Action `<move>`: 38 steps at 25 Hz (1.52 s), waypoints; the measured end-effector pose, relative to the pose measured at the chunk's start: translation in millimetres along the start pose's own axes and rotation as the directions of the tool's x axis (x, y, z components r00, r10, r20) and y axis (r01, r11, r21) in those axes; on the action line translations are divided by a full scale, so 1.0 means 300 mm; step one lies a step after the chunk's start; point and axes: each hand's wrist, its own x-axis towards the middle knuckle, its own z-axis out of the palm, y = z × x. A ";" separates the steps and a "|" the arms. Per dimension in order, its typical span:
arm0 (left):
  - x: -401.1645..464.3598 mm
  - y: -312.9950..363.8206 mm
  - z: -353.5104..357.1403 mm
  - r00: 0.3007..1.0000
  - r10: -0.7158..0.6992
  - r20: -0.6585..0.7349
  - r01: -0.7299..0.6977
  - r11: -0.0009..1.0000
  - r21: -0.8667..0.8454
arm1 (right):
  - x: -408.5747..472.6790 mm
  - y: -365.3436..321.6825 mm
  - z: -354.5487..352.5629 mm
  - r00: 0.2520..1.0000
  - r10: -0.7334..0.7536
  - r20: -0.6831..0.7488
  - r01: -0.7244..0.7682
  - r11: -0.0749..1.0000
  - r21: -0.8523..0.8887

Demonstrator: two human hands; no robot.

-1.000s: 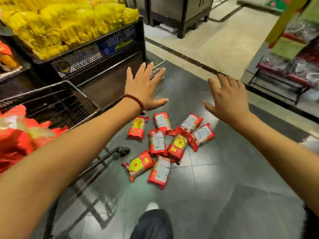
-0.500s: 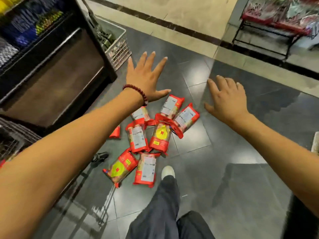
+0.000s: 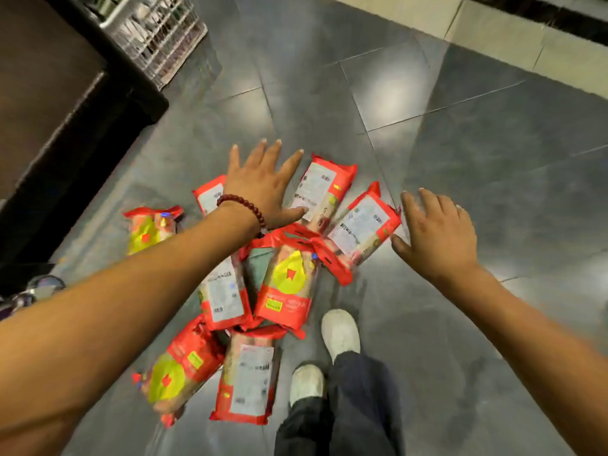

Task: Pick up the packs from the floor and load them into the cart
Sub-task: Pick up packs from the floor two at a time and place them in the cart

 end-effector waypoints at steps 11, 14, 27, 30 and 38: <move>0.783 0.078 1.042 0.959 -0.123 0.256 0.224 0.883 -0.412 | 0.384 0.008 1.235 0.752 0.354 0.555 -0.649 0.257 0.716; 0.895 0.115 1.166 0.918 -0.226 0.325 0.395 0.565 -0.724 | 0.441 0.000 1.342 0.680 0.393 0.620 -0.559 -0.269 0.784; 0.681 0.058 0.898 0.937 -0.324 0.130 0.211 0.229 -0.950 | 0.431 0.012 0.879 0.727 0.607 0.321 -0.481 0.116 0.869; 0.465 -0.036 0.616 0.941 -0.319 0.113 0.173 0.164 -0.971 | 0.353 0.000 0.559 0.786 0.562 0.258 -0.422 0.181 0.888; -0.272 -0.400 -0.143 0.821 -0.546 0.167 0.185 -0.024 -0.983 | 0.139 -0.267 -0.393 0.944 0.245 0.222 -0.286 0.266 0.920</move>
